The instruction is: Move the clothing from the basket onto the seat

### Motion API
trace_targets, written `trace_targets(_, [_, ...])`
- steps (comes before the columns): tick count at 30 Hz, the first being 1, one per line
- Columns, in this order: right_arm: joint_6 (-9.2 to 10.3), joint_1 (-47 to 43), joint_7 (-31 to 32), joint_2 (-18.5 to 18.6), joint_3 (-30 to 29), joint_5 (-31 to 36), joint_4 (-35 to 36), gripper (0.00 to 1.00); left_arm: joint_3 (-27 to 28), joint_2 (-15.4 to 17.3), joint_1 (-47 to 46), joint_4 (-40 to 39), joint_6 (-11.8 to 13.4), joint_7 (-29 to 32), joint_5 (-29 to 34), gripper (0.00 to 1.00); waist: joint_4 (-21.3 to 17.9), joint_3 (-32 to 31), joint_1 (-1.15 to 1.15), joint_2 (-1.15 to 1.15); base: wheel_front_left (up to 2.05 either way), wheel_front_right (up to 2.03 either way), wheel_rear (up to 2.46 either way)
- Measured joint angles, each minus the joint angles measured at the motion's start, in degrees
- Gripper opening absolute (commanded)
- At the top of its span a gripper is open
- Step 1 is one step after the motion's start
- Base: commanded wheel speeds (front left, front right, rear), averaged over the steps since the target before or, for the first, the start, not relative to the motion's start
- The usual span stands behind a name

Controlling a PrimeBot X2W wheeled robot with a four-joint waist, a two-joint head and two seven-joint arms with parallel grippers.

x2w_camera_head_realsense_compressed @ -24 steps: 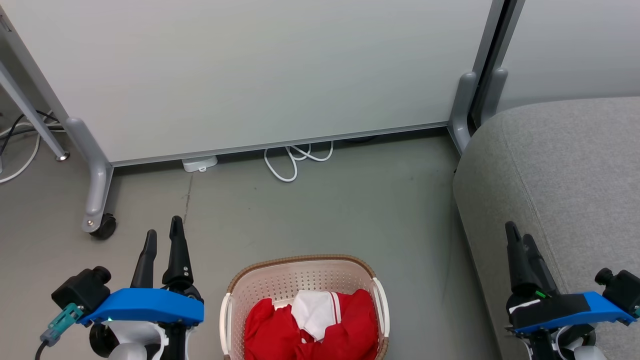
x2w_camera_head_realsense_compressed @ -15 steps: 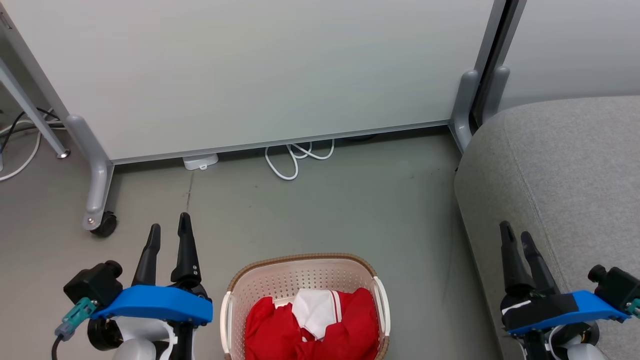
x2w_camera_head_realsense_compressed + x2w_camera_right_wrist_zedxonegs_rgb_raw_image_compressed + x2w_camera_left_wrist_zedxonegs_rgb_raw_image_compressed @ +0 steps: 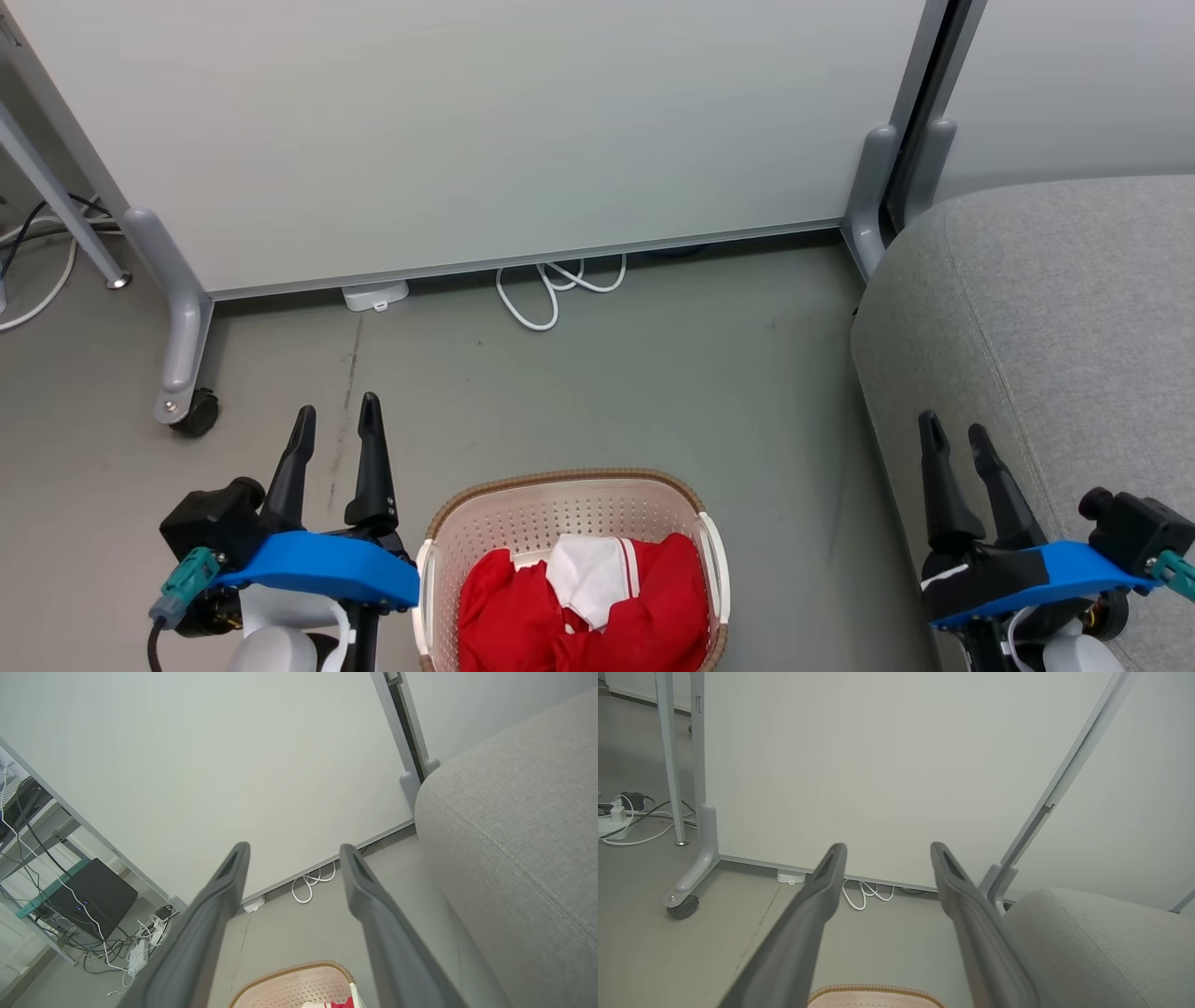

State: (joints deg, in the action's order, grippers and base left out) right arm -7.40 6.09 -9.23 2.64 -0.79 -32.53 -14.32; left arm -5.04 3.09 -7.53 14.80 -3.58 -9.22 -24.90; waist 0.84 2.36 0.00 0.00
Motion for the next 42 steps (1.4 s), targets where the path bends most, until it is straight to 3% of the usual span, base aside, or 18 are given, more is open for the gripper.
trace_targets(42, [-0.02, 1.1, -5.0, 0.1, 1.5, 19.2, -1.1, 1.00, -3.6, 0.1, -1.9, 1.1, 0.0, -5.0, 19.8, 1.00, 0.7, 1.4, 0.00, 0.00, 0.00, 0.00, 0.00])
